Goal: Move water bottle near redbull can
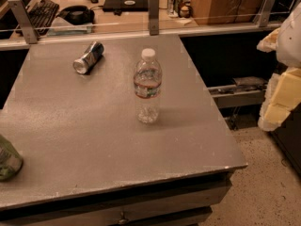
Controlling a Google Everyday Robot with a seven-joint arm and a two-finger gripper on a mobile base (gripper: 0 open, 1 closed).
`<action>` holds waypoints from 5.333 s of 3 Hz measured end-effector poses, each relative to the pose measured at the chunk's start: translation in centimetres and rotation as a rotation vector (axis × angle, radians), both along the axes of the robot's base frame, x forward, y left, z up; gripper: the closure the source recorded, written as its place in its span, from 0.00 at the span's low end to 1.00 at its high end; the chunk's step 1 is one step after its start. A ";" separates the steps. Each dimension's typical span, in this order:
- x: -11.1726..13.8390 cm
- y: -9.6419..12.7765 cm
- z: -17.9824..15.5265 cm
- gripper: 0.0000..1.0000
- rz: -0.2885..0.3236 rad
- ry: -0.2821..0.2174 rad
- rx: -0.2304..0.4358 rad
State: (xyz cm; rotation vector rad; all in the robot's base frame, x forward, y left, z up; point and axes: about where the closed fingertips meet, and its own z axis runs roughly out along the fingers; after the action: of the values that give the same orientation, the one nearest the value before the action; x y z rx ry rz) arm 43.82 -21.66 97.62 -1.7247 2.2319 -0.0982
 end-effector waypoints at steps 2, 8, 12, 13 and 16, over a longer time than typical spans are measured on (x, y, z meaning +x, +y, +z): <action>1.3 2.1 -1.0 0.00 0.030 -0.026 0.058; 8.0 23.1 -6.9 0.18 0.285 -0.086 0.821; 10.3 19.7 -1.4 1.00 0.195 -0.211 0.843; 11.8 20.1 -1.5 1.00 0.179 -0.258 0.857; 26.6 27.5 -1.3 1.00 0.247 -0.340 0.924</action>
Offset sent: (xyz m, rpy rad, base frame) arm 0.0417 0.0668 -0.0382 0.1888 -0.0592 0.0988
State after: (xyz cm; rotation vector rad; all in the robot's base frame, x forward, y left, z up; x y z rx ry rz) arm 70.40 5.88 96.33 -1.2936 1.4285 0.5618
